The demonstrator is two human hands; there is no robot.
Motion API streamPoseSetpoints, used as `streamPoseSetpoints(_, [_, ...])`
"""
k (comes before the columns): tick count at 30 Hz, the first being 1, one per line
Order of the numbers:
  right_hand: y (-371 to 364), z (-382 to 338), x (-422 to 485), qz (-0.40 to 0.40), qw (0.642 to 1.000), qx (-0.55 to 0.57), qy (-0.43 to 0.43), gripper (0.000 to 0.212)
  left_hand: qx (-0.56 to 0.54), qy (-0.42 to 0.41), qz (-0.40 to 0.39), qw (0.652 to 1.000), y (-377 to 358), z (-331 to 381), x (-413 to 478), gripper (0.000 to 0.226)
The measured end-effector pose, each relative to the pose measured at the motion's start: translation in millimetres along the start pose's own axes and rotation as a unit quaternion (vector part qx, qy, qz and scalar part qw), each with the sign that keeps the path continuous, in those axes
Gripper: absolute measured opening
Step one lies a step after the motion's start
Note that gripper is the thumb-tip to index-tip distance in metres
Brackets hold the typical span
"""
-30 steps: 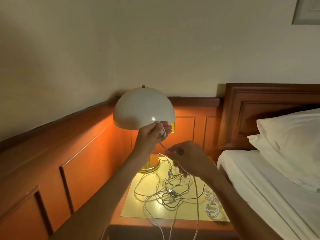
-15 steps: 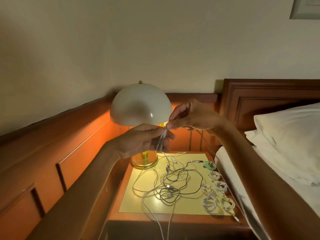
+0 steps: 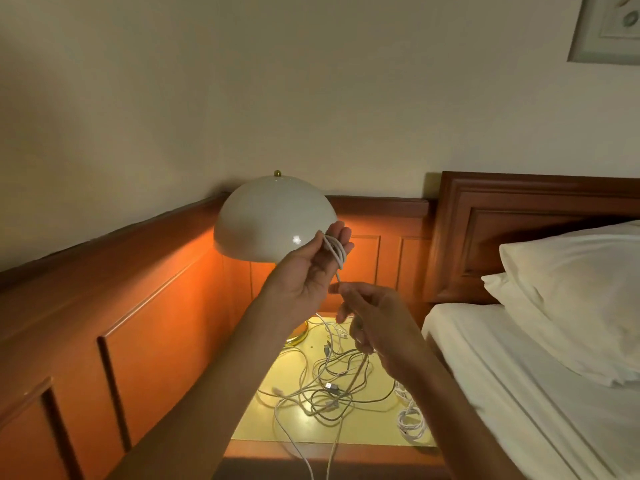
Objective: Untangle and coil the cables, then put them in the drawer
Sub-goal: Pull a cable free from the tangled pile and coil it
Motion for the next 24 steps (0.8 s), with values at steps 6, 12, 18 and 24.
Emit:
streamPoseSetpoints(6, [6,-42,-5,-0.043,0.906,-0.412,0.09,0.019,0.456,-0.234,0.076,0.855,21,12,16,0.023])
streamPoseSetpoints(12, [20,-108,19,-0.039,0.799,-0.577,0.162,0.02,0.69,-0.127,-0.128,0.701,11,-4,2,0.027])
streamPoseSetpoints(18, [24,-145,47,-0.139,0.893,-0.4,0.154,0.022,0.497,0.013,-0.197,0.845,-5,11,-20,0.034])
streamPoseSetpoints(24, [23,-79,53,-0.081,0.984,-0.145,0.068,0.018,0.131,-0.029,-0.107,0.985,-13,23,-16,0.032])
Point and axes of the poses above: each hand's wrist, its own x-axis towards the middle knuckle, its own y-axis out of the back of the hand, z = x × y, the point moved 6 cm from there along x, towards the middle knuckle, and after that the axes turned 9 degrees about x, right-handed, at the moved point
